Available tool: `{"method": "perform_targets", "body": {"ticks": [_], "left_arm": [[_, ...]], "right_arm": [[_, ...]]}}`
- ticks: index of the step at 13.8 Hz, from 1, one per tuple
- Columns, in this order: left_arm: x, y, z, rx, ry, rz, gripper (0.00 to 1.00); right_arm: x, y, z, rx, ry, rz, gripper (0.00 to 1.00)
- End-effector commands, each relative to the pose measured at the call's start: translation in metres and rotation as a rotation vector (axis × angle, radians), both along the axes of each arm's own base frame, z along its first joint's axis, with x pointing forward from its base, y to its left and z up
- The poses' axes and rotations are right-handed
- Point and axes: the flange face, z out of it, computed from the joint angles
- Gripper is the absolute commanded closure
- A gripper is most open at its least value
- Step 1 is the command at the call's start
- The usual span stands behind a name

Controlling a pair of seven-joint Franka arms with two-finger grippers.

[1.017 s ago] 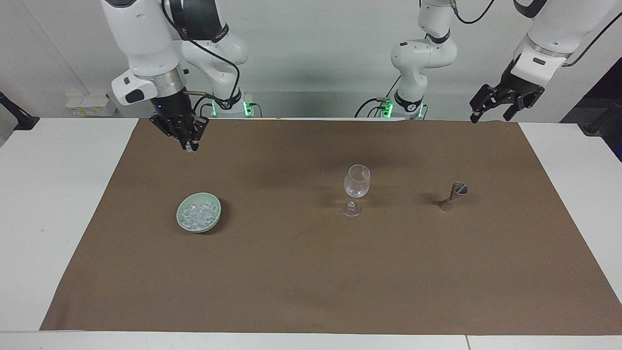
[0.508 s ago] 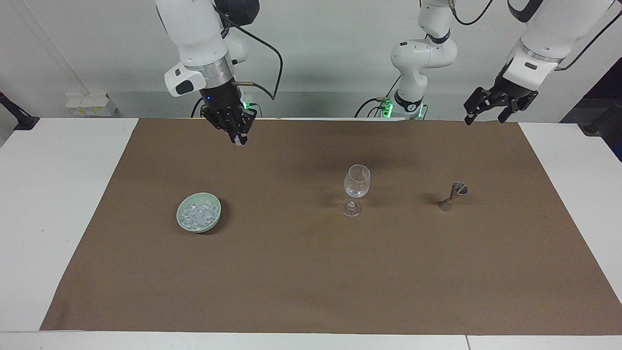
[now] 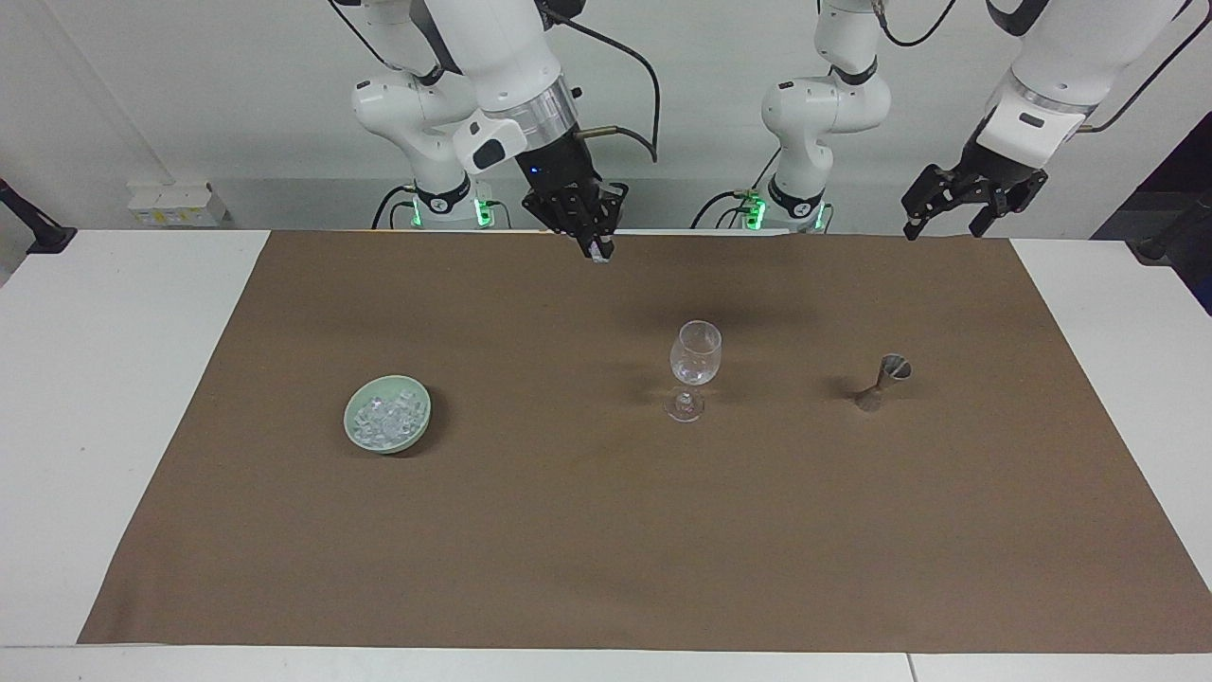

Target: Pour wine and add ice with both arms

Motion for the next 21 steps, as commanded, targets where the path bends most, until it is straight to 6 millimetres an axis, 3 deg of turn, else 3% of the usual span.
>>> {"method": "perform_targets", "body": {"ticks": [1,4,8,11,16,21], "left_arm": [[-0.010,0.002,0.010,0.023,0.002,-0.038,0.00],[-0.013,0.007,0.010,0.018,0.000,-0.144,0.00],[-0.013,0.004,0.013,0.012,-0.008,-0.146,0.00],[-0.014,-0.018,0.010,0.015,-0.009,-0.139,0.00],[-0.014,-0.031,-0.007,0.014,0.023,-0.145,0.00],[-0.014,-0.018,-0.011,0.010,0.042,-0.080,0.00]], "right_arm": [[0.015,0.026,-0.007,0.054,0.002,-0.029,1.00],[0.026,0.069,-0.030,0.107,-0.031,-0.053,1.00],[0.023,0.088,-0.043,0.121,-0.038,-0.040,1.00],[0.026,0.110,-0.073,0.115,-0.038,-0.027,1.00],[0.028,0.113,-0.086,0.066,-0.055,-0.014,1.00],[0.023,0.111,-0.131,-0.013,-0.047,-0.001,1.00]]}}
